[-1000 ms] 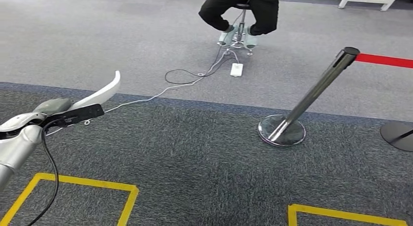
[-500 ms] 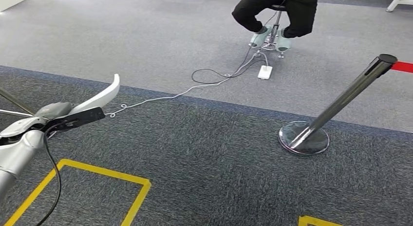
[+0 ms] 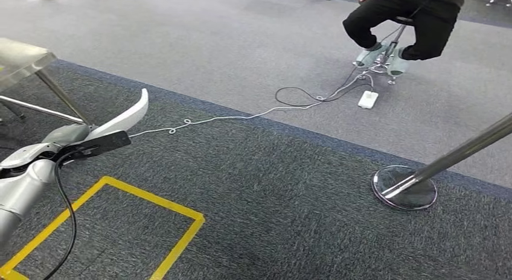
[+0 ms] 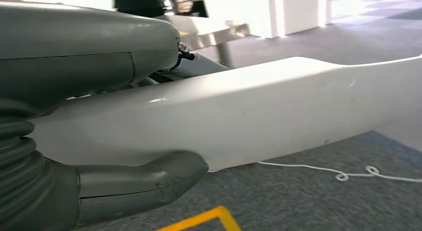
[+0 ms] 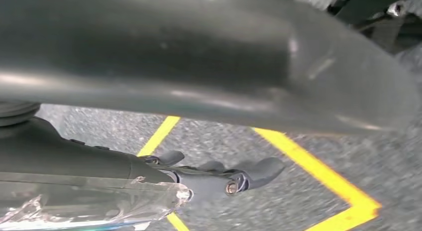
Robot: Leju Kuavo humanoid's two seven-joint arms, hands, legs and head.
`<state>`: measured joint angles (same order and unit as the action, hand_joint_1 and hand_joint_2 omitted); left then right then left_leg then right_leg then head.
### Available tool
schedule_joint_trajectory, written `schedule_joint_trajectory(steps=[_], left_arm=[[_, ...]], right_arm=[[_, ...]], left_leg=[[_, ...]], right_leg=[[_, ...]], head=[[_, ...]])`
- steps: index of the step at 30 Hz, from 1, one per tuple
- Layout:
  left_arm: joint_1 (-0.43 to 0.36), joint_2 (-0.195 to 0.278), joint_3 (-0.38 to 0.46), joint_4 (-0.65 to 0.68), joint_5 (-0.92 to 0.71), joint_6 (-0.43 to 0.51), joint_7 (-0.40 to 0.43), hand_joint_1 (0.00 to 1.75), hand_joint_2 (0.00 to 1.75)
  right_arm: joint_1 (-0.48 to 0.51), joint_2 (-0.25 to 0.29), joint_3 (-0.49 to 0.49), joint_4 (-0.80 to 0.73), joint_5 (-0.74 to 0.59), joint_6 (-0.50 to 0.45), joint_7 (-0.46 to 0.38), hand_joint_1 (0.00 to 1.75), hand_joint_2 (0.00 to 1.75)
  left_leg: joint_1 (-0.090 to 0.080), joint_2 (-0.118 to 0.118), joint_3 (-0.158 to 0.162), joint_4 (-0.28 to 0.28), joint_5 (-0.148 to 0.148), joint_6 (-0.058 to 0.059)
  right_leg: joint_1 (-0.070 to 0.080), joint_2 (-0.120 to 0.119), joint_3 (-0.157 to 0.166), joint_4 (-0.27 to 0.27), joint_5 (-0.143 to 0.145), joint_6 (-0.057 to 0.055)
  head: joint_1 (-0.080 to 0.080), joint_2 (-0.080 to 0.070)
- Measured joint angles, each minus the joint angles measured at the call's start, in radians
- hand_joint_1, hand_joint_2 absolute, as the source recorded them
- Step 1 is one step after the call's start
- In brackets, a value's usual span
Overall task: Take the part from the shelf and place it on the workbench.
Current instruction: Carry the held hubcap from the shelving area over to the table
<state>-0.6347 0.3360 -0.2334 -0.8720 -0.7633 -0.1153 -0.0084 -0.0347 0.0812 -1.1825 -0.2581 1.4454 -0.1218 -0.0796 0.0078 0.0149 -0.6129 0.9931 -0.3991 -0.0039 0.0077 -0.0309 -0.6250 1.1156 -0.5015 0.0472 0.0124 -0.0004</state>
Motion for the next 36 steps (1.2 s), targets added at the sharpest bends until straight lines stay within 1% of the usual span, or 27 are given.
schedule_joint_trajectory(steps=[1, 2, 3, 4, 5, 6, 8, 10, 12, 14, 16, 17, 18, 19, 20, 21, 23, 25, 27, 28, 29, 30, 31, 33, 34, 35, 36], left_arm=[[-0.001, -0.001, 0.001, -0.001, 0.000, 0.000, 0.000, 1.75, 1.75], [-0.001, -0.002, 0.001, -0.001, 0.000, -0.001, 0.000, 1.75, 1.75], [0.000, -0.003, 0.001, -0.001, 0.000, -0.001, 0.000, 1.75, 1.75], [0.000, -0.004, 0.001, -0.001, 0.000, -0.001, 0.000, 1.75, 1.75], [0.000, -0.004, 0.001, -0.001, 0.000, -0.001, 0.000, 1.75, 1.75], [0.000, -0.004, 0.002, -0.002, 0.000, -0.001, 0.000, 1.75, 1.75], [-0.002, -0.004, 0.002, -0.003, 0.000, -0.001, 0.000, 1.75, 1.75], [-0.003, -0.003, 0.002, -0.004, 0.000, -0.001, 0.000, 1.75, 1.75], [-0.001, -0.001, 0.003, -0.004, 0.000, -0.002, 0.000, 1.75, 1.75], [0.000, 0.002, 0.005, -0.004, 0.001, -0.003, 0.000, 1.75, 1.75], [0.001, 0.003, 0.006, -0.005, 0.002, -0.004, 0.000, 1.75, 1.75], [0.002, 0.003, 0.006, -0.005, 0.002, -0.004, 0.000, 1.75, 1.75], [0.005, 0.002, 0.006, -0.005, 0.002, -0.004, 0.000, 1.75, 1.75], [0.007, 0.002, 0.006, -0.005, 0.003, -0.005, 0.000, 1.75, 1.75], [0.009, 0.002, 0.006, -0.005, 0.003, -0.005, 0.000, 1.75, 1.75], [0.009, 0.002, 0.006, -0.006, 0.003, -0.005, 0.000, 1.75, 1.75], [0.008, 0.003, 0.008, -0.007, 0.003, -0.004, 0.000, 1.75, 1.75], [0.008, 0.002, 0.009, -0.010, 0.003, -0.004, 0.000, 1.75, 1.75], [0.011, 0.001, 0.009, -0.011, 0.003, -0.004, 0.000, 1.75, 1.75], [0.012, 0.001, 0.009, -0.012, 0.003, -0.004, 0.000, 1.75, 1.75], [0.012, 0.002, 0.009, -0.013, 0.003, -0.004, 0.000, 1.75, 1.75], [0.011, 0.001, 0.009, -0.013, 0.003, -0.004, 0.000, 1.75, 1.75], [0.011, 0.000, 0.009, -0.014, 0.003, -0.004, 0.000, 1.75, 1.75], [0.012, -0.002, 0.009, -0.014, 0.003, -0.004, 0.000, 1.75, 1.75], [0.013, -0.003, 0.009, -0.014, 0.003, -0.004, 0.000, 1.75, 1.75], [0.013, -0.003, 0.009, -0.014, 0.003, -0.004, 0.000, 1.75, 1.75], [0.013, -0.003, 0.009, -0.014, 0.003, -0.004, 0.000, 1.75, 1.75]], right_arm=[[0.001, 0.000, 0.000, 0.000, 0.001, 0.000, -0.001, 0.00, 0.00], [0.001, 0.001, 0.000, 0.000, 0.002, 0.000, -0.002, 0.00, 0.00], [0.002, 0.001, 0.000, 0.000, 0.003, 0.000, -0.002, 0.00, 0.00], [0.002, 0.001, 0.000, 0.000, 0.003, 0.000, -0.003, 0.00, 0.00], [0.001, 0.001, 0.000, 0.000, 0.003, 0.000, -0.003, 0.00, 0.00], [0.001, 0.001, 0.000, 0.000, 0.003, 0.000, -0.003, 0.00, 0.00], [0.000, 0.001, 0.000, 0.000, 0.003, 0.000, -0.003, 0.00, 0.00], [0.000, 0.001, 0.000, 0.000, 0.004, 0.000, -0.004, 0.00, 0.00], [-0.001, 0.001, 0.000, 0.000, 0.005, 0.000, -0.004, 0.00, 0.00], [-0.002, 0.000, 0.000, 0.000, 0.006, 0.000, -0.005, 0.00, 0.00], [-0.002, -0.001, 0.000, 0.000, 0.006, -0.001, -0.006, 0.00, 0.00], [-0.001, -0.001, 0.000, -0.001, 0.006, -0.001, -0.006, 0.00, 0.00], [0.000, -0.001, 0.000, -0.001, 0.006, -0.001, -0.005, 0.00, 0.00], [0.000, -0.001, 0.000, -0.001, 0.007, -0.001, -0.005, 0.00, 0.00], [0.000, -0.001, 0.000, -0.001, 0.007, 0.000, -0.005, 0.00, 0.00], [-0.001, -0.001, 0.000, -0.001, 0.008, 0.000, -0.005, 0.00, 0.00], [-0.001, -0.002, 0.000, -0.001, 0.008, 0.001, -0.005, 0.00, 0.00], [-0.002, -0.004, 0.000, -0.002, 0.009, 0.001, -0.005, 0.00, 0.00], [-0.002, -0.004, 0.000, -0.003, 0.009, 0.001, -0.004, 0.00, 0.00], [-0.002, -0.004, 0.000, -0.003, 0.009, 0.001, -0.004, 0.00, 0.00], [-0.002, -0.004, 0.000, -0.003, 0.009, 0.001, -0.004, 0.00, 0.00], [-0.002, -0.004, 0.000, -0.003, 0.009, 0.001, -0.005, 0.00, 0.00], [-0.002, -0.004, 0.000, -0.003, 0.009, 0.001, -0.005, 0.00, 0.00], [0.000, -0.003, 0.000, -0.003, 0.010, 0.002, -0.004, 0.00, 0.00], [0.001, -0.003, 0.000, -0.003, 0.010, 0.002, -0.004, 0.00, 0.00], [0.001, -0.003, 0.000, -0.003, 0.010, 0.002, -0.004, 0.00, 0.00], [0.001, -0.003, 0.000, -0.003, 0.010, 0.002, -0.004, 0.00, 0.00]], left_leg=[[0.000, -0.009, 0.000, 0.000, 0.000, 0.003], [-0.001, -0.019, 0.000, 0.000, 0.000, 0.005], [-0.001, -0.030, 0.000, 0.000, 0.000, 0.006], [-0.002, -0.041, 0.000, 0.000, 0.001, 0.006], [-0.001, -0.052, 0.000, 0.001, 0.001, 0.006], [-0.001, -0.062, 0.000, 0.001, 0.002, 0.005], [0.000, -0.083, -0.002, 0.002, 0.004, -0.001], [0.000, -0.101, -0.007, 0.001, 0.009, -0.013], [0.004, -0.113, -0.011, -0.004, 0.015, -0.026], [0.003, -0.089, -0.026, 0.020, -0.007, -0.034], [0.001, -0.049, -0.072, 0.124, -0.071, -0.040], [0.001, -0.039, -0.103, 0.195, -0.104, -0.043], [0.001, -0.036, -0.127, 0.251, -0.124, -0.045], [0.001, -0.034, -0.138, 0.277, -0.126, -0.047], [0.002, -0.031, -0.130, 0.264, -0.109, -0.048], [0.002, -0.024, -0.102, 0.215, -0.079, -0.049], [-0.001, 0.017, -0.027, 0.078, -0.023, -0.050], [-0.005, 0.042, 0.008, 0.006, -0.008, -0.040], [-0.006, 0.026, 0.006, 0.002, -0.010, -0.023], [-0.005, 0.017, 0.006, 0.002, -0.008, -0.016], [-0.003, 0.009, 0.005, 0.001, -0.007, -0.009], [-0.001, 0.001, 0.006, 0.000, -0.005, -0.004], [0.000, -0.008, 0.005, 0.000, -0.005, 0.000], [0.000, -0.028, 0.005, 0.000, -0.004, 0.003], [0.000, -0.038, 0.005, 0.001, -0.004, 0.003], [0.000, -0.049, 0.005, 0.001, -0.004, 0.003], [0.000, -0.059, 0.006, 0.001, -0.004, 0.002]], right_leg=[[-0.001, 0.018, -0.032, 0.070, -0.034, 0.002], [-0.001, 0.024, -0.067, 0.141, -0.062, 0.003], [-0.001, 0.027, -0.093, 0.191, -0.077, 0.002], [-0.001, 0.028, -0.103, 0.206, -0.072, 0.001], [-0.001, 0.030, -0.093, 0.179, -0.047, -0.002], [-0.002, 0.037, -0.065, 0.117, -0.011, -0.004], [-0.007, 0.073, 0.002, -0.023, 0.046, -0.008], [-0.008, 0.094, 0.033, -0.086, 0.062, -0.011], [-0.006, 0.078, 0.035, -0.092, 0.066, -0.021], [-0.008, 0.062, 0.036, -0.100, 0.073, -0.033], [-0.008, 0.044, 0.036, -0.105, 0.077, -0.040], [-0.008, 0.034, 0.036, -0.106, 0.077, -0.041], [-0.007, 0.025, 0.035, -0.106, 0.076, -0.041], [-0.008, 0.015, 0.035, -0.105, 0.076, -0.041], [-0.008, 0.005, 0.036, -0.105, 0.075, -0.041], [-0.008, -0.005, 0.037, -0.105, 0.074, -0.039], [-0.005, -0.021, 0.038, -0.100, 0.070, -0.033], [0.002, -0.036, 0.038, -0.095, 0.065, -0.024], [0.004, -0.053, 0.040, -0.094, 0.061, -0.018], [0.003, -0.052, 0.039, -0.090, 0.055, -0.013], [0.001, -0.040, 0.032, -0.072, 0.041, -0.008], [-0.001, -0.021, 0.015, -0.032, 0.017, -0.003], [-0.003, 0.001, -0.014, 0.031, -0.016, 0.001], [-0.004, 0.024, -0.083, 0.173, -0.073, 0.003], [-0.004, 0.027, -0.103, 0.210, -0.079, 0.002], [-0.004, 0.029, -0.102, 0.203, -0.064, 0.000], [-0.005, 0.033, -0.082, 0.156, -0.032, -0.002]], head=[[0.002, 0.000], [0.003, 0.000], [0.003, 0.000], [0.003, 0.000], [0.003, 0.000], [0.003, 0.000], [0.003, 0.000], [0.002, 0.000], [0.002, 0.000], [-0.001, 0.000], [-0.003, 0.000], [-0.004, 0.000], [-0.004, 0.000], [-0.004, 0.000], [-0.004, 0.000], [-0.004, 0.000], [-0.006, 0.000], [-0.005, 0.000], [-0.002, 0.000], [-0.002, 0.000], [-0.001, 0.000], [0.001, 0.000], [0.002, 0.000], [0.004, 0.000], [0.004, 0.000], [0.004, 0.000], [0.004, 0.000]])
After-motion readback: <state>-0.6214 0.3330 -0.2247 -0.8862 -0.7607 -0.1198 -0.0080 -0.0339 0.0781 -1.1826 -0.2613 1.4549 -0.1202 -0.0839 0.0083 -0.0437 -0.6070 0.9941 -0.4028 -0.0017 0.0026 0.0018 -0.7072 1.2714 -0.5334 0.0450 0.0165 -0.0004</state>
